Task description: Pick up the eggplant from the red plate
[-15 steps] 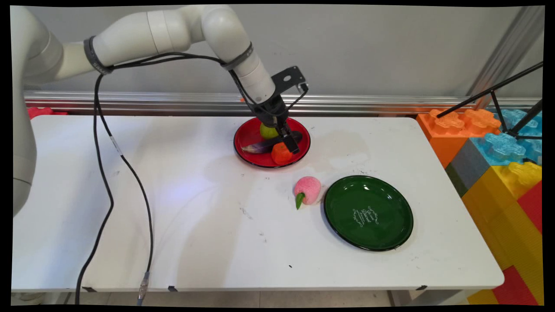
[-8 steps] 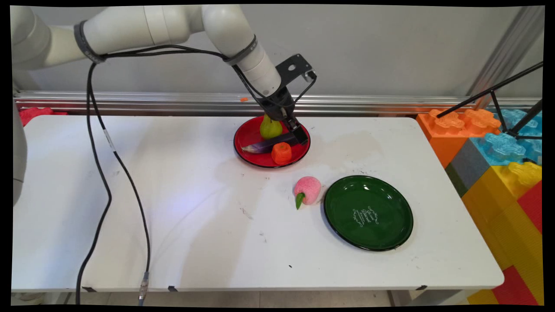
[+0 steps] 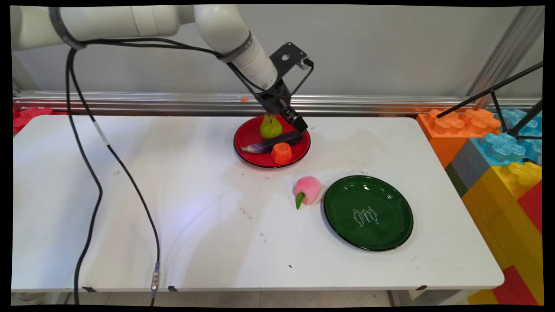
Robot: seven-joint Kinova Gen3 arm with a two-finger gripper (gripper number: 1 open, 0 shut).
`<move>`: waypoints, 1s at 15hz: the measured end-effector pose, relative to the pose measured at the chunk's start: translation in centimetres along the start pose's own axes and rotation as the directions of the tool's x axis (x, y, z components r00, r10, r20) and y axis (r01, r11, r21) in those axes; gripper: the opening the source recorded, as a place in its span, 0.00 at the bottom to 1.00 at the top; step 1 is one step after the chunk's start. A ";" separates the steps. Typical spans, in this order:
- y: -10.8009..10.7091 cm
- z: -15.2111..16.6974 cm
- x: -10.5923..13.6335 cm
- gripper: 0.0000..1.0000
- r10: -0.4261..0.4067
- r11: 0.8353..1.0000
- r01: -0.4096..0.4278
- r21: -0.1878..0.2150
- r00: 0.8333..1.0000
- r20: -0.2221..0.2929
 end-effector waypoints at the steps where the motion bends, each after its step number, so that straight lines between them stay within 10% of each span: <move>1: -0.1 -0.4 -0.2 1.00 -0.005 1.000 0.005 0.005 1.000 0.005; 15: -4.7 -5.7 -6.5 1.00 0.048 0.999 -0.049 -0.019 0.999 -0.016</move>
